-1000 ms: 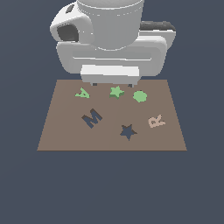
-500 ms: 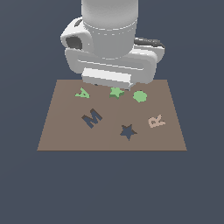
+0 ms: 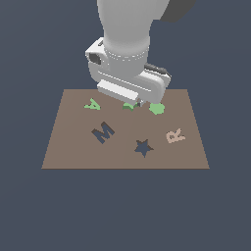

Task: Insert a designated object into the corresponding slot on a board.

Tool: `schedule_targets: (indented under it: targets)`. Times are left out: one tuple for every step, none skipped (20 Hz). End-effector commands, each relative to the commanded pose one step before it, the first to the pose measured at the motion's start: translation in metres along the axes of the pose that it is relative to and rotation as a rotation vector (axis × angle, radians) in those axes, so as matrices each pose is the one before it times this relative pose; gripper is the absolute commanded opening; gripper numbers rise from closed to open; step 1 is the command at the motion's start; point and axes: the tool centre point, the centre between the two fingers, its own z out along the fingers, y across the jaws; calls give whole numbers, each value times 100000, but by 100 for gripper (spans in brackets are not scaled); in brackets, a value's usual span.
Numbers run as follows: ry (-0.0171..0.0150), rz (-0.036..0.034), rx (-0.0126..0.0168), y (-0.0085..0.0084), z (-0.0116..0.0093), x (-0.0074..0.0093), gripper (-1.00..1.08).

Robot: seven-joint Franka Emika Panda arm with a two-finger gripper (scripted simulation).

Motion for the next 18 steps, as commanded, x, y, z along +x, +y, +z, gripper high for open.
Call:
schedule_targets:
  targets:
    - [-151,6171,-316,185,1217,-798,100]
    - [-77,2108,-113,63,430,-275,100]
    - [-75,1982,-103,55,406,-259,100]
    - [-74,1856,-92,47,382,-242,100]
    - [-73,1726,-81,38,357,-226,100]
    - [-71,1603,-72,32,334,-210,100]
    - [-67,1480,-66,28,309,-193,100]
    - [-61,1350,-60,25,282,-177,100]
    - [-55,1217,-54,22,255,-160,100]
    - [-49,1085,-48,20,227,-141,100]
    - [-43,947,-42,17,199,-124,100]
    - [-38,810,-35,13,170,-106,100]
    - [-33,673,-28,10,142,-88,100]
    - [-28,529,-20,4,113,-72,100]
    - [-24,396,-12,1,85,-52,100]
    - [-20,258,-3,-3,57,-34,100]
    - [-16,118,5,-8,28,-16,100]
    - [0,0,0,-5,0,9,100]
